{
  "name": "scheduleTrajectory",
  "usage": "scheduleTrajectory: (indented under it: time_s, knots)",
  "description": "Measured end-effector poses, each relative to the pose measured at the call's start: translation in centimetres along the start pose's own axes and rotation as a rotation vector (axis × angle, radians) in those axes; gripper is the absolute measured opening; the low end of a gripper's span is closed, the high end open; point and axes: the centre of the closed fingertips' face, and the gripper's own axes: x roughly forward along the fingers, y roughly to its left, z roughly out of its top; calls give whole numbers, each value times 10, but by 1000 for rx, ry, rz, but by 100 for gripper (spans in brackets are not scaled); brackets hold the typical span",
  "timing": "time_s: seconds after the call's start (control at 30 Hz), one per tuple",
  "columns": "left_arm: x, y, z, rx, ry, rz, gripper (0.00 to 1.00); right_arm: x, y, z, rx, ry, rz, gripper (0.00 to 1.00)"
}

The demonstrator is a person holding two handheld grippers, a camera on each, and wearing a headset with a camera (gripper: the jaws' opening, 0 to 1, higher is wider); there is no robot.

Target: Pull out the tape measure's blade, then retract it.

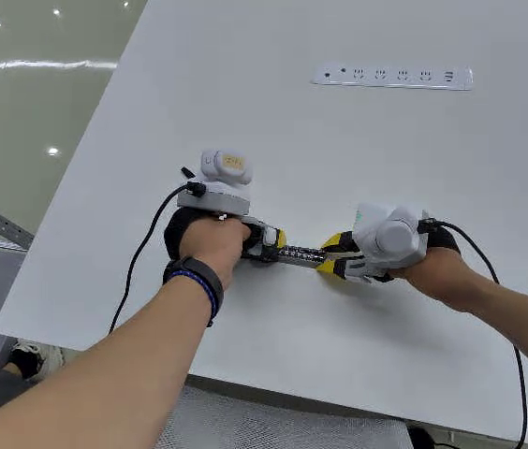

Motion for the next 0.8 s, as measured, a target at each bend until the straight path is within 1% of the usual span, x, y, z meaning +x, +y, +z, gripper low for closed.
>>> scheduleTrajectory:
  time_s: [0.1,0.23,0.27,0.3,0.37,0.4,0.7,0.8]
  knots:
    - [0,0,0,-4,-3,-9,63,0,2,1,0,-9,-1,14]
    - [1,-1,1,8,-1,-25,63,1,1,2,3,-17,-7,14]
    - [1,-1,0,2,7,-23,63,1,1,2,3,-18,-7,14]
    - [1,-2,-1,9,12,-26,63,2,1,2,3,-16,-4,13]
    - [2,-1,0,7,1,-24,63,2,1,2,1,-18,0,13]
    - [2,-2,0,12,4,-18,63,2,1,2,1,-20,2,13]
    - [2,0,0,-10,-2,-18,62,7,0,5,-10,-24,18,12]
    - [1,1,1,-16,0,-27,62,10,-1,7,-16,-20,19,12]
